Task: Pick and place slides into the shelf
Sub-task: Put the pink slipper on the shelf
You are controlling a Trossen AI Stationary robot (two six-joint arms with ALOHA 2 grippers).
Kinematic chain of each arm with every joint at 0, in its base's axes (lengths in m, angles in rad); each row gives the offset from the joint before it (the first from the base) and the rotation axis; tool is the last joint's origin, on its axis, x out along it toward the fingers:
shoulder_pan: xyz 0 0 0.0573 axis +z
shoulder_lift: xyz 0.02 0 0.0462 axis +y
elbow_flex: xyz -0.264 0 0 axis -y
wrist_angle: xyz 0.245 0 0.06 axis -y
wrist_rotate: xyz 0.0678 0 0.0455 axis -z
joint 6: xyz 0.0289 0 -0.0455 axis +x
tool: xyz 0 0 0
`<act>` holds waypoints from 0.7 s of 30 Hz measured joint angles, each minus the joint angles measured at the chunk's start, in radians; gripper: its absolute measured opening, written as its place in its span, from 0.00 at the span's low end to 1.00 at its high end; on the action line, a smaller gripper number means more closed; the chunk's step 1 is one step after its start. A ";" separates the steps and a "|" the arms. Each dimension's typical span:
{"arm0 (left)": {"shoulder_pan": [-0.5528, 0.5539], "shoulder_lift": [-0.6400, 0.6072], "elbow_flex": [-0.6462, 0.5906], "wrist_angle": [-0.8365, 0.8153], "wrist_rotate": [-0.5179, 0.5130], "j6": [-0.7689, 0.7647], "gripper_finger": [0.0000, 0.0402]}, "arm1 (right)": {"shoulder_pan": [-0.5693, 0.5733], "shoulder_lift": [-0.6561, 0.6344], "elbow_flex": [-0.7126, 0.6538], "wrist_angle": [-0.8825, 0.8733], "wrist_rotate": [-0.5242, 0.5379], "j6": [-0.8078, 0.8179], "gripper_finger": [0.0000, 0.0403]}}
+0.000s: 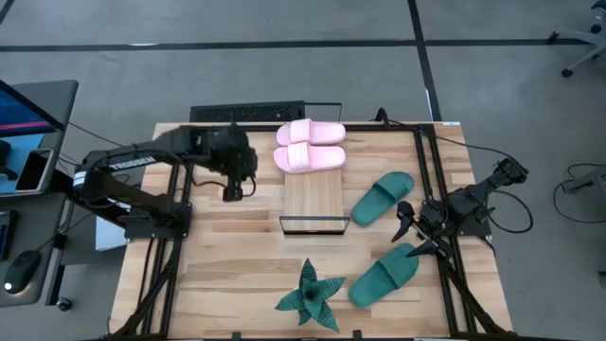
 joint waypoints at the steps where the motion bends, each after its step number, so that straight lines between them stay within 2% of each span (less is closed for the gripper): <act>1: -0.001 0.002 -0.025 0.017 0.012 0.013 0.00 | 0.000 0.000 0.000 0.000 0.000 0.000 0.63; 4: -0.002 0.039 -0.062 0.063 0.064 0.062 0.00 | 0.000 0.000 0.000 0.000 0.000 0.000 0.63; 14: 0.000 0.216 -0.065 0.066 0.110 0.316 0.00 | 0.000 0.000 0.000 0.000 0.000 0.000 0.63; 21: 0.026 0.265 -0.053 0.071 0.182 0.496 0.00 | 0.000 0.000 0.000 0.000 0.000 0.000 0.63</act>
